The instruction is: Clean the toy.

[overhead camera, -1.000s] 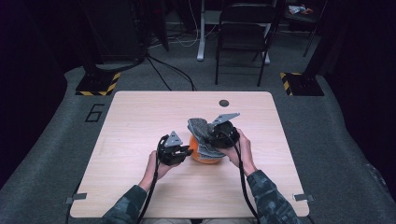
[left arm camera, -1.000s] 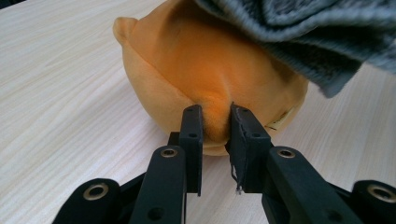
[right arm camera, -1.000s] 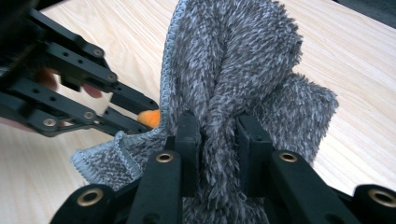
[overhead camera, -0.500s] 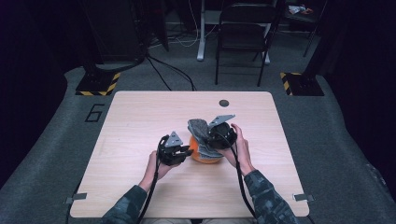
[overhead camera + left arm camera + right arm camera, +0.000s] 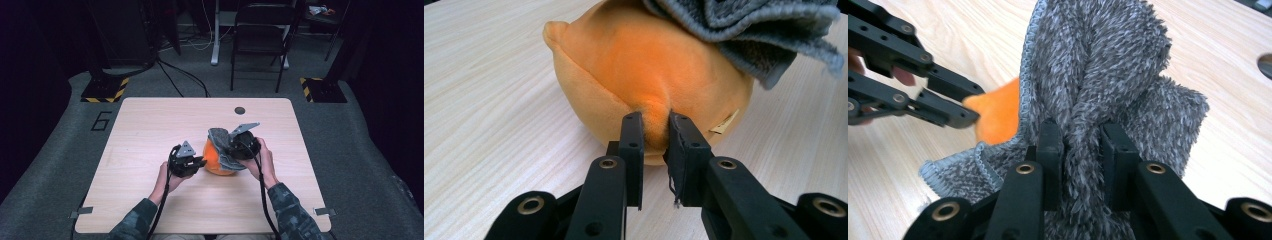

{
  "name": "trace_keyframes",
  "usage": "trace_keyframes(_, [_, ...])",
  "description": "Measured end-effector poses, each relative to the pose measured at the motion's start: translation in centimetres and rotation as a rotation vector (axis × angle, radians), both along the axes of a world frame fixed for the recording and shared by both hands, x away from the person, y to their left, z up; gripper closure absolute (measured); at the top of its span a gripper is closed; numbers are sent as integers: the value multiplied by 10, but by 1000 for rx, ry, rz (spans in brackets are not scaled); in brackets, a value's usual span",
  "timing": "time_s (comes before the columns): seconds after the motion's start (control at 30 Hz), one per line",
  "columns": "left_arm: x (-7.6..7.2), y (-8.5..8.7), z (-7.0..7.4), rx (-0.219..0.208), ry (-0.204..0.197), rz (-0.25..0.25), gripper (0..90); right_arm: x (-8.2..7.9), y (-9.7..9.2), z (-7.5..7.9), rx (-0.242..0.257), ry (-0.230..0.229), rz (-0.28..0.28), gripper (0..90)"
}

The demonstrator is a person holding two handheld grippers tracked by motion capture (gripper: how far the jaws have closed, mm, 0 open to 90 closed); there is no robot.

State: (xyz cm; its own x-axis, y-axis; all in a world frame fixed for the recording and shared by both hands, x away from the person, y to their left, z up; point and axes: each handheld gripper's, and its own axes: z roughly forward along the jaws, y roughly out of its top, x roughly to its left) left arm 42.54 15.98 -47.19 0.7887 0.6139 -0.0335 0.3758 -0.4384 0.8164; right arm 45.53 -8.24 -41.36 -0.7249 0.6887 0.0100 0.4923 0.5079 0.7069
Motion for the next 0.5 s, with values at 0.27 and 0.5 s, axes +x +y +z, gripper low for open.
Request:
trace_keyframes(0.27, [0, 0, 0, 6, 0, -2, 774, 2, -24, -7, 4, 30, -40, 739])
trace_keyframes(0.5, [0, 0, 1, 13, -2, -4, 774, 8, -43, -16, -5, 84, -98, 740])
